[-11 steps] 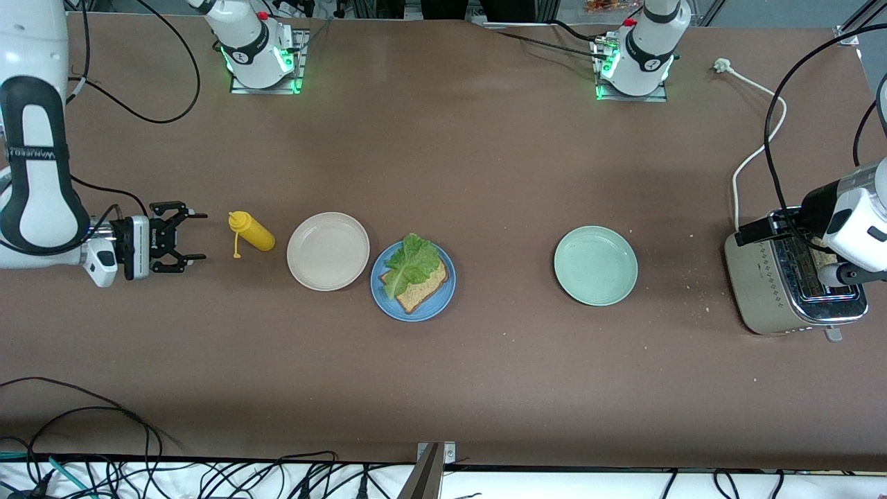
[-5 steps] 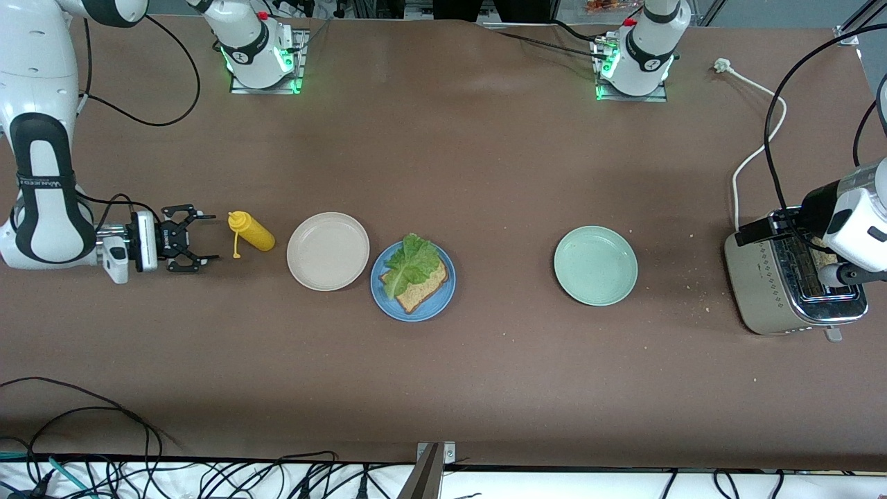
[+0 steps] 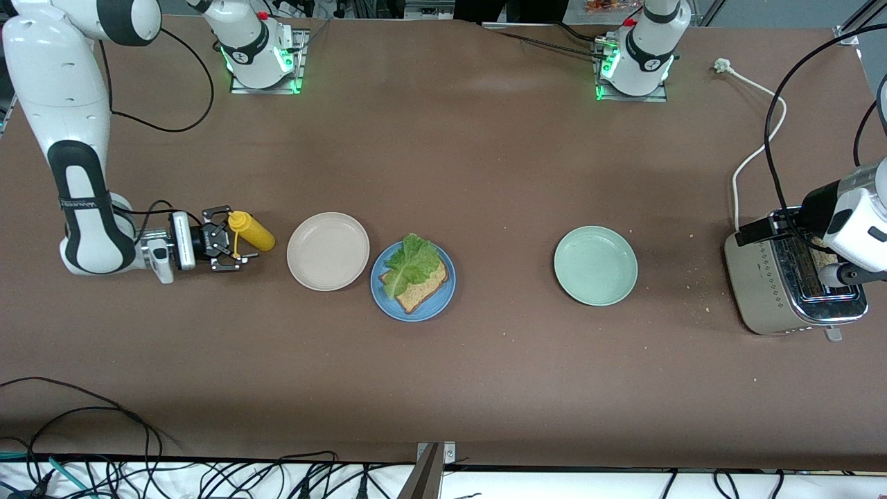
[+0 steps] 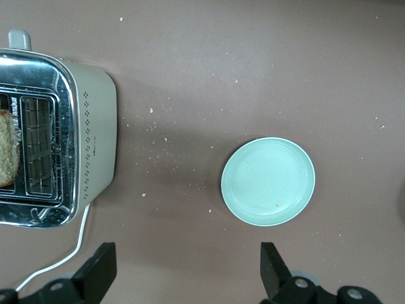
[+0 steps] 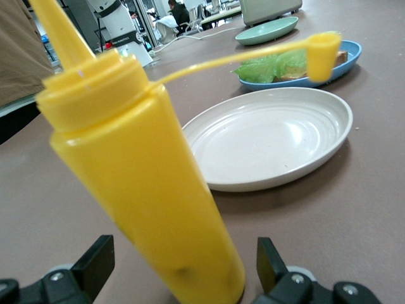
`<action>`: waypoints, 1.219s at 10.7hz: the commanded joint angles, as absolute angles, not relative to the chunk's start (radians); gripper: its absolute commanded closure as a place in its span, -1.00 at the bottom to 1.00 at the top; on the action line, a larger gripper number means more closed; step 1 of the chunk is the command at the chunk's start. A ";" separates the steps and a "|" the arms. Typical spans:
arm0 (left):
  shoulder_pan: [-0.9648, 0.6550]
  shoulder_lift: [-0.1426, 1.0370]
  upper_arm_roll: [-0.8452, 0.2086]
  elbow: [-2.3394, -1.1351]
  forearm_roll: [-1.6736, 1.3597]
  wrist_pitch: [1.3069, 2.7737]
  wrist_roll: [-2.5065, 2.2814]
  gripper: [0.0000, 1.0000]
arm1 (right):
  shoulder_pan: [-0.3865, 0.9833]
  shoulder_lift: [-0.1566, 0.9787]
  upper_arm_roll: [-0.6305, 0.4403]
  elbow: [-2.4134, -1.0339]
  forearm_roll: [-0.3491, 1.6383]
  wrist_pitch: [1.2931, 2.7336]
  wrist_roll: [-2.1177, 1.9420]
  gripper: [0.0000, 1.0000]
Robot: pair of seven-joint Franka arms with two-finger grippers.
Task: Make sandwich in blue plate with both arms
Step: 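Close the right gripper around the yellow mustard bottle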
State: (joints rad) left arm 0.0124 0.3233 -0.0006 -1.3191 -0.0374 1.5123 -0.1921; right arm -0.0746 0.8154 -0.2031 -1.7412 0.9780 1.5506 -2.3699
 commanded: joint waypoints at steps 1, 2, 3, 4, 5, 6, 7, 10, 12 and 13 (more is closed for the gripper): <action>0.014 0.319 -0.005 -1.322 -0.005 1.506 -0.173 -1.00 | -0.072 0.821 -0.183 -1.756 1.022 1.554 -2.411 -0.91; 0.015 0.319 -0.005 -1.322 -0.005 1.506 -0.173 -1.00 | -0.071 0.827 -0.176 -1.756 1.043 1.557 -2.419 -0.70; 0.014 0.319 -0.005 -1.322 -0.005 1.506 -0.173 -1.00 | -0.068 0.828 -0.167 -1.756 1.052 1.571 -2.440 -0.33; 0.014 0.319 -0.005 -1.322 -0.005 1.506 -0.175 -1.00 | -0.066 0.828 -0.167 -1.756 1.052 1.589 -2.445 0.12; 0.014 0.319 -0.005 -1.322 -0.005 1.506 -0.175 -1.00 | -0.066 0.827 -0.166 -1.755 1.052 1.612 -2.445 0.52; 0.014 0.319 -0.005 -1.322 -0.005 1.506 -0.175 -1.00 | -0.066 0.825 -0.166 -1.753 1.052 1.632 -2.445 0.77; 0.014 0.319 -0.005 -1.322 -0.005 1.506 -0.175 -1.00 | -0.064 0.822 -0.166 -1.744 1.045 1.658 -2.444 0.91; 0.014 0.319 -0.005 -1.322 -0.005 1.506 -0.173 -1.00 | 0.006 0.778 -0.161 -1.727 0.982 1.790 -2.386 1.00; 0.014 0.319 -0.005 -1.322 -0.005 1.506 -0.173 -1.00 | 0.058 0.708 -0.163 -1.727 0.825 1.874 -2.149 1.00; 0.014 0.319 -0.005 -1.322 -0.005 1.506 -0.173 -1.00 | 0.090 0.671 -0.164 -1.727 0.748 1.888 -2.014 1.00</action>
